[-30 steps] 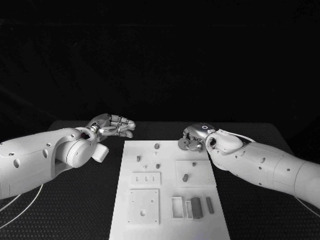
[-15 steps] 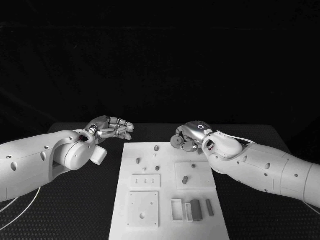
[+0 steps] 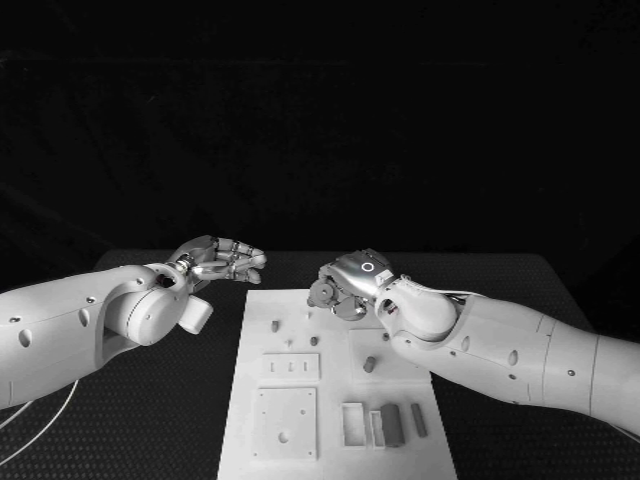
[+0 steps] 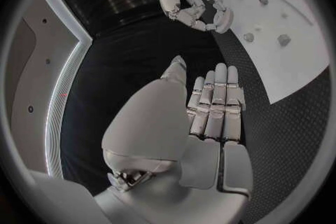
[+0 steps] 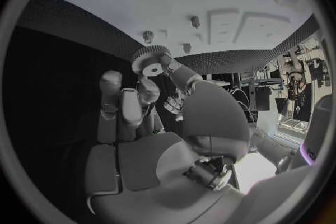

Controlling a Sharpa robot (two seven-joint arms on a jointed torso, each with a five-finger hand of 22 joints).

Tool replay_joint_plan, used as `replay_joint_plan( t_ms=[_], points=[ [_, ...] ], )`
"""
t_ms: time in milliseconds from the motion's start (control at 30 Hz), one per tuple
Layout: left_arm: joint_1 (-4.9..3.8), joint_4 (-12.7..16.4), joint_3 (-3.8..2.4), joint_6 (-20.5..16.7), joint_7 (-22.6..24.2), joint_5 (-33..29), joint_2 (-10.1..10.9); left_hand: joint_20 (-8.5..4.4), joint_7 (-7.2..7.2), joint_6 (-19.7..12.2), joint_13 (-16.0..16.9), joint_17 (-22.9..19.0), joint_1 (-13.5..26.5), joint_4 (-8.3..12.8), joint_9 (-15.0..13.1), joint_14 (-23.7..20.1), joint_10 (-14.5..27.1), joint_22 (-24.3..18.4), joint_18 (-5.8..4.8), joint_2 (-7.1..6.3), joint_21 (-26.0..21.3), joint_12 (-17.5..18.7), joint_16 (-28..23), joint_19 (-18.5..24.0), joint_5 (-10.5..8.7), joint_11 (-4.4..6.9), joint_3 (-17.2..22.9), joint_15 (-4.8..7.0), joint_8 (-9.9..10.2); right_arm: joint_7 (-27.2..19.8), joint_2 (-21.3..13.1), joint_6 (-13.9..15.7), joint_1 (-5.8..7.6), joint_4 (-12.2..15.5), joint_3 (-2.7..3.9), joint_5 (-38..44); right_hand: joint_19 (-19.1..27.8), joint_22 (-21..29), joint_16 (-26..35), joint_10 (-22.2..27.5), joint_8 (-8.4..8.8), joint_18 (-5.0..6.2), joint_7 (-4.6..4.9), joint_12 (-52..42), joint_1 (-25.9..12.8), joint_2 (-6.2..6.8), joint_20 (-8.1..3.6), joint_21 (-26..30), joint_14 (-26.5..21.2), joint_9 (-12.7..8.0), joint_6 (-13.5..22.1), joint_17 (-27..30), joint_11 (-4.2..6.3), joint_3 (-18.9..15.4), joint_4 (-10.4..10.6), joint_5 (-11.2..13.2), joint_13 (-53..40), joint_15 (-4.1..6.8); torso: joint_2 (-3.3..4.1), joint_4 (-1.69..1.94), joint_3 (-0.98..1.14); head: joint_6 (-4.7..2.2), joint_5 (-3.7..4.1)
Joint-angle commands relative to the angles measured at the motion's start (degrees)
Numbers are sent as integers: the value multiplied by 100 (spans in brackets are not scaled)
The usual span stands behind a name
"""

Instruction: Assemble the parts on the task board

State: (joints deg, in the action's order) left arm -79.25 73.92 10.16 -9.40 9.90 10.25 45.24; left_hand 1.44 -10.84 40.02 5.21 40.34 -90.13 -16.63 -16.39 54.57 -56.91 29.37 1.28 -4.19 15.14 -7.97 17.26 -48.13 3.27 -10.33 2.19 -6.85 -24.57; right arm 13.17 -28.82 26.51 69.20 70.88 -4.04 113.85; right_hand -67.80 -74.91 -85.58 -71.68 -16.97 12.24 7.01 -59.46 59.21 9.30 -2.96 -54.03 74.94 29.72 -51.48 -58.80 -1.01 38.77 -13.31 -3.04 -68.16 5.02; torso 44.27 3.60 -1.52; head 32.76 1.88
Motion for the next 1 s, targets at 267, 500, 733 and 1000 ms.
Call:
replay_joint_plan(
  t_ms=[267,500,733,1000],
  points=[
    [-2,-17,-4,48,101,18,-45,-26,-173,32,-9,13,42,2,-6,48,-48,-8,-42,-2,-31,31,-42,-1,-33,1,3,-5,40,304,416,-175,-96,-262,-62,463,-59,-25,35,-42,-1,276,31,42,8,60,-7,19,51,-5,-91,4,11,3,60,17,15,3,13,26,-4,-8,9],
    [-2,-41,-4,60,101,18,-64,-26,-173,31,-9,15,42,1,-7,48,-49,-8,-43,-1,-33,32,-44,-1,-33,1,3,-5,41,263,608,-296,-160,-502,-83,414,-61,-24,41,-44,2,276,31,45,6,58,-6,23,48,-5,-89,18,11,4,70,16,20,4,14,32,-3,22,-10],
    [-2,-52,-4,63,101,18,-82,-26,-173,31,-9,18,42,1,-7,49,-49,-8,-43,-1,-35,34,-47,-2,-33,0,2,-5,43,236,711,-368,-175,-625,-98,408,-62,-23,46,-45,6,276,31,49,7,54,-6,27,50,-6,-86,21,11,5,77,17,26,4,13,11,-2,40,-36],
    [-2,-64,-4,79,95,18,-132,-26,-175,26,-11,22,45,-1,-7,49,-46,-8,-44,-1,-37,39,-50,-4,-33,-2,-1,-5,48,215,810,-377,-214,-812,-131,435,-63,-22,49,-46,9,276,31,52,11,48,-6,30,50,-7,-84,25,11,6,81,16,30,4,13,7,8,23,-57]
  ],
)
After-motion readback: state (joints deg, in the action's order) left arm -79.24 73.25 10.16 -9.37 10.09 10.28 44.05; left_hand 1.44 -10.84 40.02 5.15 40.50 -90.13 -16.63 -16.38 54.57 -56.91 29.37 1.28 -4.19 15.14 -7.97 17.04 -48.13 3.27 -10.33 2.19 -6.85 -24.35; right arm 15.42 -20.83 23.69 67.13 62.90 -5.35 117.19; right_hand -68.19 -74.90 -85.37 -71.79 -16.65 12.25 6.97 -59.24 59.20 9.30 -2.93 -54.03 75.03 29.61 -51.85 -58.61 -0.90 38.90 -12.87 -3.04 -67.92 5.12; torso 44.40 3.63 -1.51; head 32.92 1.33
